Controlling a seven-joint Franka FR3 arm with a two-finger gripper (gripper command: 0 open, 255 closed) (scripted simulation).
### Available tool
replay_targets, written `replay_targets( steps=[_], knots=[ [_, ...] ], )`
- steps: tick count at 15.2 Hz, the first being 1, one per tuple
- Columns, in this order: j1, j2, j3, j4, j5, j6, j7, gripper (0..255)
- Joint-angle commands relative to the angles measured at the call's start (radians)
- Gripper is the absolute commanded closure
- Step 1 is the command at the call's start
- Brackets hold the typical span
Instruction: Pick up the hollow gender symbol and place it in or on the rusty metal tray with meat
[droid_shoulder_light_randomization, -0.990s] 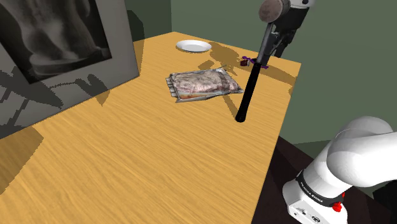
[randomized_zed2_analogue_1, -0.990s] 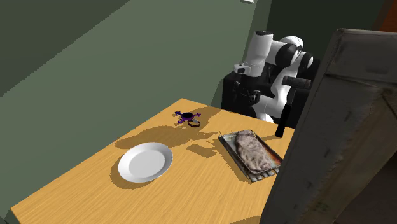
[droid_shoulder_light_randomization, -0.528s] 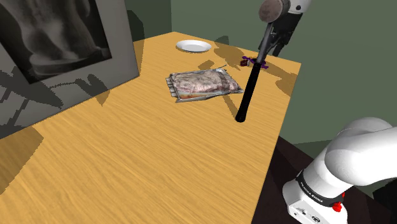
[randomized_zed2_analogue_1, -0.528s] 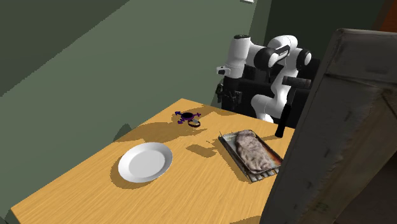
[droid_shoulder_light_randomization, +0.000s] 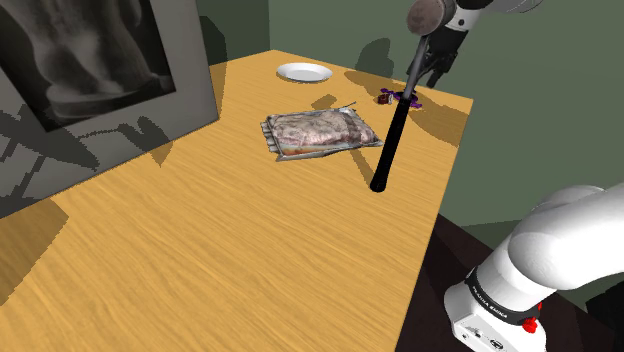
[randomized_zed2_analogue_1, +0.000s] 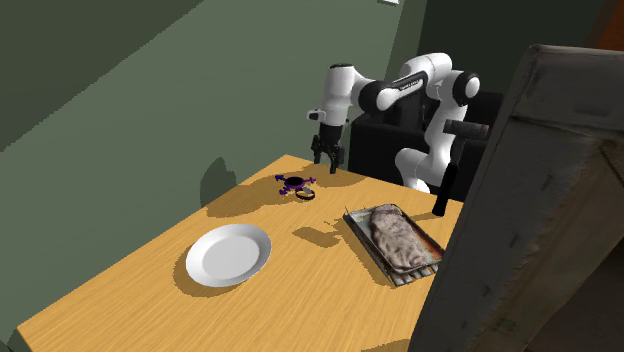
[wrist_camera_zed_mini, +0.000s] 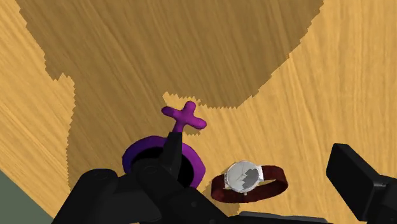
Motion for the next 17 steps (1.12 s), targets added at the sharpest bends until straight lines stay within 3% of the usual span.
replay_targets(
  steps=[1,6,13,17],
  knots=[
    [-0.005,0.052,-0.040,0.025,0.019,0.035,-0.030,0],
    [-0.011,0.189,-0.137,0.106,0.091,0.097,-0.113,0],
    [-0.005,0.224,-0.142,0.046,0.106,0.190,-0.125,0],
    [-0.005,0.227,-0.143,0.041,0.108,0.197,-0.126,0]
  ],
)
